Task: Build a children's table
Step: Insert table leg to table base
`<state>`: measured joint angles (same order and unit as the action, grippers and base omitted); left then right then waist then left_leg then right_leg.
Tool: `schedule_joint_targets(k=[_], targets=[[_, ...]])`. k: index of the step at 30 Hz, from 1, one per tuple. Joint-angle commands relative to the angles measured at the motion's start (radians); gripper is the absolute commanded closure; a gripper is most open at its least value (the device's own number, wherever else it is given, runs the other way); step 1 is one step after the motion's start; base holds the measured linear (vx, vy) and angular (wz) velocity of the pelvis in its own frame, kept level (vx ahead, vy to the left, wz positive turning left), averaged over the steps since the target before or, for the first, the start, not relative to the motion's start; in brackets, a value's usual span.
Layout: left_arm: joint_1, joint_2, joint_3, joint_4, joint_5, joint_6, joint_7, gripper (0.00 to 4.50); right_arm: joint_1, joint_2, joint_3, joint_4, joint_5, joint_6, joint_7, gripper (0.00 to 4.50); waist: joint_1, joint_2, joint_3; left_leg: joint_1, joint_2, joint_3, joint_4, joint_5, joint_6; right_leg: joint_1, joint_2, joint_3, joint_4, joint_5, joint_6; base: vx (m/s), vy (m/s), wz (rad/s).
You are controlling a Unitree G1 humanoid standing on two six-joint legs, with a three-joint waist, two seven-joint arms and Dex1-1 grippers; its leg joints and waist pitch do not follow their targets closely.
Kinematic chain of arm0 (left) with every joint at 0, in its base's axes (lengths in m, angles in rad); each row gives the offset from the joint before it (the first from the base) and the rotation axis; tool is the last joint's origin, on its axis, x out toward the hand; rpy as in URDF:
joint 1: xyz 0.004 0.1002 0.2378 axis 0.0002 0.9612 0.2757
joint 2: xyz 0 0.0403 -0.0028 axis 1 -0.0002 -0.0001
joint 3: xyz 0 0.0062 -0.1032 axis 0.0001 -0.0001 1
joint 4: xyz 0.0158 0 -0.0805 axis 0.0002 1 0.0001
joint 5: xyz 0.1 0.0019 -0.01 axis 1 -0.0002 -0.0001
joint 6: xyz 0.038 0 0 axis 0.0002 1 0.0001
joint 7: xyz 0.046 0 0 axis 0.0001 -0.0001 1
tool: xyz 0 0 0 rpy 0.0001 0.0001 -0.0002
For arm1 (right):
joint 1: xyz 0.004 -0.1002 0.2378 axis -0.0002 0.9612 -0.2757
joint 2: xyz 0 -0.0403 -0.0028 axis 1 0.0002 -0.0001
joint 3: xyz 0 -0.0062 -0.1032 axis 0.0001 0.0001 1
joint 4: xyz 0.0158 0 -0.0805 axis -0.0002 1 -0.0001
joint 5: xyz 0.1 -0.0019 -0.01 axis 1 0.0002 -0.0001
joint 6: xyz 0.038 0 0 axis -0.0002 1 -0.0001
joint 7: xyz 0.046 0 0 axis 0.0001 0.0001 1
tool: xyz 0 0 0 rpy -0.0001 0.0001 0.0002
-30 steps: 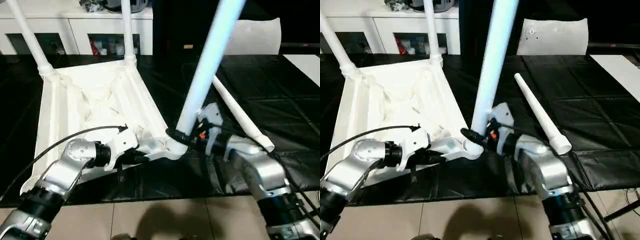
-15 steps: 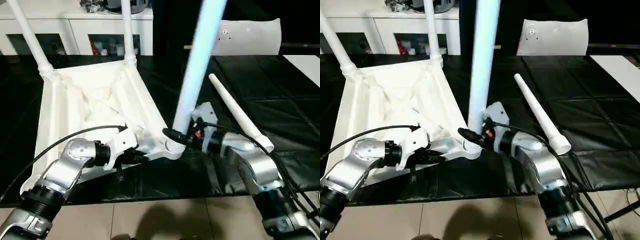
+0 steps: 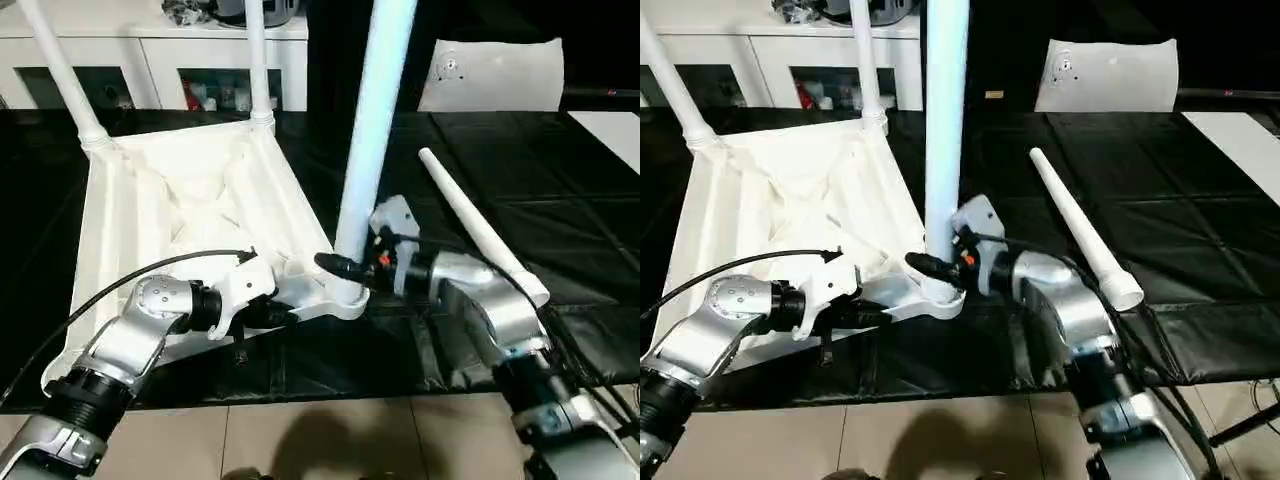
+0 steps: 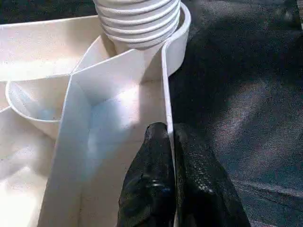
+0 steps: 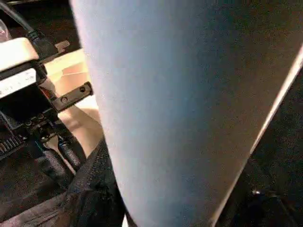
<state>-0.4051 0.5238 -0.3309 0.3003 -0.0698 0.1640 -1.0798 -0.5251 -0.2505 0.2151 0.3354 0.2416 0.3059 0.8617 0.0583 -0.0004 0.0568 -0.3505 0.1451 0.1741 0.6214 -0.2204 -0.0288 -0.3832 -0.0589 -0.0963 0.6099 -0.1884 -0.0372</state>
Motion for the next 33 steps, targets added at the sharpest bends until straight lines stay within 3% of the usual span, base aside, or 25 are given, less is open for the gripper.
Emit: schedule_joint_targets(k=[1, 18, 25, 33], targets=[[-0.027, -0.016, 0.003, -0.001, -0.011, -0.052, -0.02, 4.5, 0.015, -0.015, 0.022, 0.039, -0.016, 0.042, 0.021, 2.59, -0.007, -0.009, -0.048, 0.006, 0.097, -0.041, -0.094, -0.212, 0.011, 0.03, -0.119, 0.082, -0.097, -0.445, -0.126, 0.0, 0.0, 0.0], [-0.029, -0.009, 0.0, 0.007, 0.007, -0.053, -0.046, 4.5, 0.0, -0.053, 0.013, -0.005, 0.022, 0.125, 0.1, 2.59, -0.002, -0.005, -0.049, 0.007, 0.098, -0.04, -0.095, -0.222, 0.008, 0.032, -0.121, 0.082, -0.096, -0.43, -0.14, 0.0, 0.0, 0.0], [-0.036, -0.007, -0.002, 0.019, 0.024, -0.056, -0.04, 4.5, -0.002, -0.068, -0.002, -0.054, 0.061, 0.185, 0.13, 2.59, -0.001, -0.008, -0.048, 0.008, 0.098, -0.042, -0.095, -0.234, 0.005, 0.03, -0.122, 0.082, -0.102, -0.479, -0.121, 0.0, 0.0, 0.0], [-0.031, -0.006, -0.004, 0.014, 0.018, -0.058, -0.052, 4.5, -0.009, -0.065, 0.002, -0.03, 0.031, 0.161, 0.116, 2.59, -0.001, -0.008, -0.047, 0.007, 0.097, -0.042, -0.095, -0.235, 0.002, 0.028, -0.123, 0.081, -0.103, -0.485, -0.12, 0.0, 0.0, 0.0]])
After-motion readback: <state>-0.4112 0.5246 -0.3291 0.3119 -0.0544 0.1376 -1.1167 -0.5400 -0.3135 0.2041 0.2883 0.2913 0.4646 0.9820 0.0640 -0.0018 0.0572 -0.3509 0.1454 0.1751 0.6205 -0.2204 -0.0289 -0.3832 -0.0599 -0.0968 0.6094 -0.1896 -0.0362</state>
